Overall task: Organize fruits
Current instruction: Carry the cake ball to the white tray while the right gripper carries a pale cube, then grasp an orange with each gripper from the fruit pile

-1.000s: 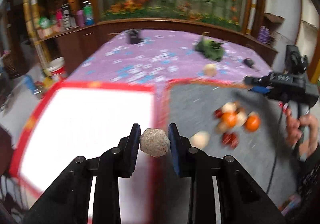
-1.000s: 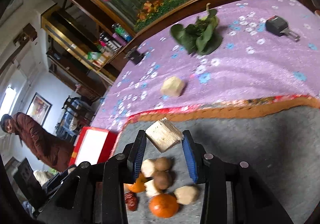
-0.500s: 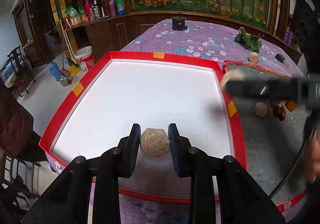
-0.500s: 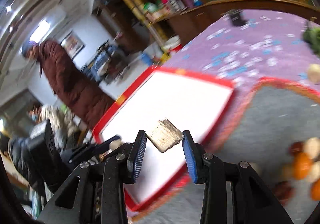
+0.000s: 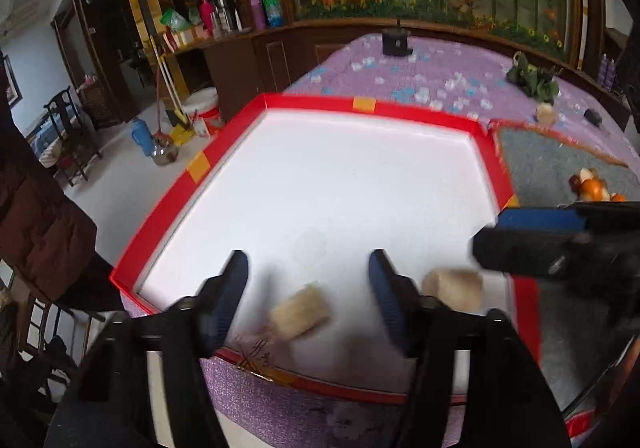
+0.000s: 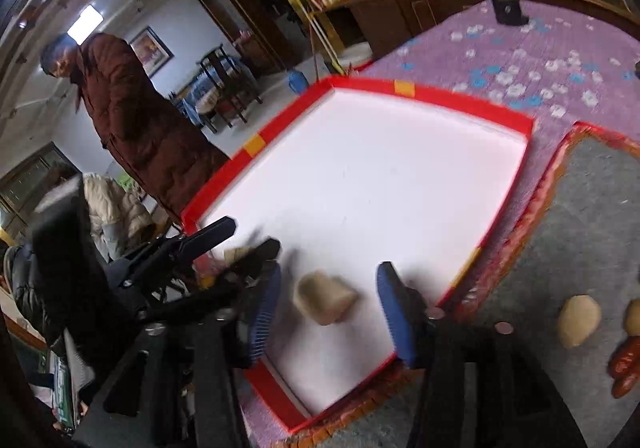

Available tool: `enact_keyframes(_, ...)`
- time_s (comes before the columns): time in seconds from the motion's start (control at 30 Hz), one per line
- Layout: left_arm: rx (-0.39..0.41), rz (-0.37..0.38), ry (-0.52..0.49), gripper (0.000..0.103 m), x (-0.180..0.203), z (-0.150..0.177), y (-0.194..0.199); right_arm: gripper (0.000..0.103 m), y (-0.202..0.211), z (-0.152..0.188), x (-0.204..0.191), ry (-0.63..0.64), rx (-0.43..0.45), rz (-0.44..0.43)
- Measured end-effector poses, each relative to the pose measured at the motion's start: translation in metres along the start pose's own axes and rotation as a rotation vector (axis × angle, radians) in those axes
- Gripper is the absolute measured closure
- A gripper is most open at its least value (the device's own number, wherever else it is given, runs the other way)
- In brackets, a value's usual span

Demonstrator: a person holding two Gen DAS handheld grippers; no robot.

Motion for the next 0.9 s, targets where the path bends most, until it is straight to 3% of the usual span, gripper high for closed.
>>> enact_keyframes(0.17, 0.077, 0.074, -0.030, 0.035, 0.021, -0.015, 0.029, 0.048, 0.073, 0.000, 0.033, -0.031, 0.124, 0.037)
enact_keyframes(0.3, 0.111, 0.160, -0.073, 0.029, 0.052, -0.021, 0.051, 0.044, 0.152, 0.021, 0.079, -0.092, 0.233, 0.132)
enact_keyframes(0.47, 0.141, 0.239, -0.194, 0.029, 0.106, -0.028, 0.069, 0.044, 0.210, 0.057, 0.128, -0.178, 0.258, 0.248)
enact_keyframes(0.67, 0.143, 0.279, -0.305, 0.029, 0.156, -0.035, 0.077, 0.044, 0.204, 0.070, 0.151, -0.213, 0.207, 0.283)
enact_keyframes(0.73, 0.141, 0.295, -0.318, 0.029, 0.165, -0.036, 0.081, 0.044, 0.191, 0.068, 0.159, -0.208, 0.176, 0.338)
enact_keyframes(0.9, 0.129, 0.327, -0.348, 0.029, 0.182, -0.038, 0.080, 0.046, 0.171, 0.071, 0.173, -0.208, 0.129, 0.374)
Point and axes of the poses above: each gripper's, at about its wrist camera, not at the fingertips, and y roughly against the way its jaws point, x to its right, z to its underside, the point moved 7 cm from there along -y, roughly the way its jaws point, and after that the axes turned 8 degrees about -z, right-handed, at the moved point
